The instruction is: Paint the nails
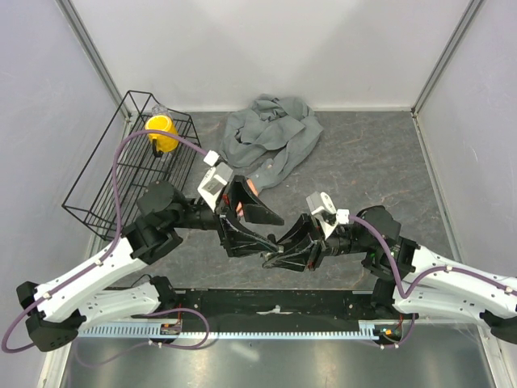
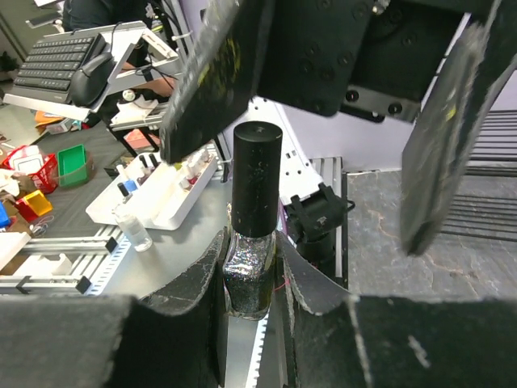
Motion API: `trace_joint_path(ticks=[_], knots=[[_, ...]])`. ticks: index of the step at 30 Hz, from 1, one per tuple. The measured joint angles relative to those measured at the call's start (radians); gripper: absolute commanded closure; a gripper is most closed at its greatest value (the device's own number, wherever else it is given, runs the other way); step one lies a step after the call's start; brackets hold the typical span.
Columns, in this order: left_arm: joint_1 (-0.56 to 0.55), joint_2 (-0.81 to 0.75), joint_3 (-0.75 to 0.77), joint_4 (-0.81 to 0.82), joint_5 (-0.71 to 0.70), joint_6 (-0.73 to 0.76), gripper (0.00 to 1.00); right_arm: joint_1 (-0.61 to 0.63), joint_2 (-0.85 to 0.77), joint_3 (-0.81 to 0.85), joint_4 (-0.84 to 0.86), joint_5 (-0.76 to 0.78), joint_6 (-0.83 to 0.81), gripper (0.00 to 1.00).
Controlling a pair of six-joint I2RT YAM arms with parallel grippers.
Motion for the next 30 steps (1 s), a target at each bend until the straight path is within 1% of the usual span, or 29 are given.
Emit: trace_joint_path(ticks=[1,2,4,5,6,7,9,10,11,13,16,19,22,23,25,28,30], knots=[[0.0,0.005,0.0,0.004,0.014,-0.004,0.33,-0.002,0.001,0.0,0.005,-0.006,0.002,1.0],[0.001,0.009,0.0,0.008,0.033,-0.008,0.4,-0.005,0.002,0.0,0.01,-0.011,0.006,1.0],[0.001,0.012,0.0,0.012,0.06,-0.013,0.49,-0.013,0.003,0.0,0.02,-0.02,0.01,1.0],[0.001,0.012,0.0,0.015,0.074,-0.014,0.52,-0.018,0.004,0.0,0.023,-0.024,0.01,1.0],[0.001,0.012,0.0,0.015,0.079,-0.015,0.55,-0.024,0.005,0.0,0.024,-0.026,0.01,1.0],[0.001,0.012,0.001,0.015,0.084,-0.015,0.62,-0.028,0.005,0.0,0.025,-0.027,0.01,1.0],[0.001,0.014,0.006,0.007,0.09,-0.014,0.72,-0.039,0.006,0.0,0.023,-0.027,0.01,1.0],[0.002,0.018,0.013,-0.007,0.085,-0.005,0.79,-0.043,0.007,0.0,0.022,-0.031,0.009,1.0],[0.004,0.023,0.021,-0.021,0.081,-0.001,0.82,-0.046,0.007,0.001,0.021,-0.032,0.008,1.0],[0.006,0.03,0.034,-0.042,0.074,0.016,0.91,-0.052,0.007,0.004,0.011,-0.031,0.008,1.0],[0.007,0.034,0.063,-0.094,0.048,0.064,0.98,-0.061,0.006,0.023,-0.025,-0.008,-0.008,1.0],[0.009,0.047,0.114,-0.176,-0.011,0.111,0.98,-0.064,0.006,0.053,-0.08,0.061,-0.038,1.0],[0.008,0.056,0.154,-0.251,-0.161,0.145,0.98,-0.064,0.023,0.106,-0.18,0.227,-0.087,1.0],[0.005,0.068,0.167,-0.278,-0.24,0.151,0.98,-0.059,0.039,0.13,-0.217,0.287,-0.102,1.0],[-0.005,0.089,0.201,-0.339,-0.425,0.162,0.98,-0.022,0.105,0.203,-0.29,0.514,-0.13,1.0],[-0.042,0.153,0.273,-0.433,-0.744,0.176,0.98,0.048,0.206,0.28,-0.335,0.836,-0.152,1.0],[-0.062,0.186,0.289,-0.459,-0.845,0.176,0.98,0.068,0.249,0.296,-0.344,0.981,-0.161,1.0]])
